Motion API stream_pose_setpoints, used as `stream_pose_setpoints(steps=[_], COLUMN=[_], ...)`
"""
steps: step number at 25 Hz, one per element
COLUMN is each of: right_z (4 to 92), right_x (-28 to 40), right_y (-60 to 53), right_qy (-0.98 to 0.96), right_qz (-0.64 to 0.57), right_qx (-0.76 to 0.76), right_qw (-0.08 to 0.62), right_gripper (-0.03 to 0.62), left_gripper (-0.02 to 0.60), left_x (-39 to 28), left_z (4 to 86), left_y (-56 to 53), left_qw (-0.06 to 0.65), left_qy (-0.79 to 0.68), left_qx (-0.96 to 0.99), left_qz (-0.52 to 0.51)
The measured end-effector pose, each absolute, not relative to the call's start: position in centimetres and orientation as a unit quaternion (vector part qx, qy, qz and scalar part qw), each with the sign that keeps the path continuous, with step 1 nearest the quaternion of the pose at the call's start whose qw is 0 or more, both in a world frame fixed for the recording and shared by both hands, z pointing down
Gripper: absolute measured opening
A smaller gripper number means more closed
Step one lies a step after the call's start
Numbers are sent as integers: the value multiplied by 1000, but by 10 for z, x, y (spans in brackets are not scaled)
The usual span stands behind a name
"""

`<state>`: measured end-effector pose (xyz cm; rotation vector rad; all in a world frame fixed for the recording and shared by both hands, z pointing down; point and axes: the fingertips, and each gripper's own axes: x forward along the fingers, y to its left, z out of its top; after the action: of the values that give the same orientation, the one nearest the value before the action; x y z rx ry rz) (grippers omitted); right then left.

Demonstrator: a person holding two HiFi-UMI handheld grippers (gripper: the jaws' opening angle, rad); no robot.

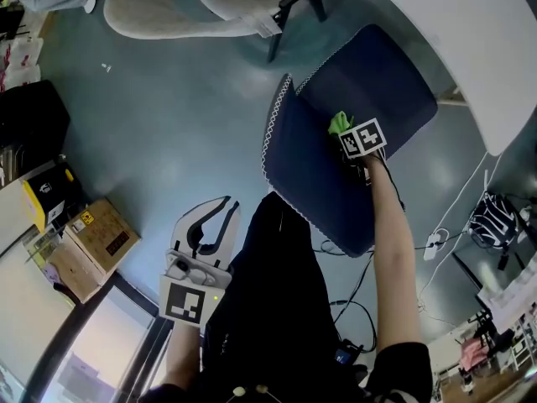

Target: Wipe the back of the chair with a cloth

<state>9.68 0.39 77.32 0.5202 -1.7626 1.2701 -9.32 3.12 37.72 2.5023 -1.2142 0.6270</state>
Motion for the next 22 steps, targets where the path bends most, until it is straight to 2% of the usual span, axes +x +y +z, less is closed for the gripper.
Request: stream_pose_setpoints(steps=[6, 22], right_z=[739, 561], right_x=[80, 22], right_y=[6, 17], right_qy=[-733, -861], right_qz=[528, 381], right_qx=[178, 89], right_qw=[390, 325], right_gripper=[18, 18], left_gripper=[41, 41], left_x=[-87, -83], left_z=[378, 375], left_y=[33, 28], left_qw=[147, 140], left_qy=[-416, -421], left_qx=[871, 873], left_qz=[215, 203])
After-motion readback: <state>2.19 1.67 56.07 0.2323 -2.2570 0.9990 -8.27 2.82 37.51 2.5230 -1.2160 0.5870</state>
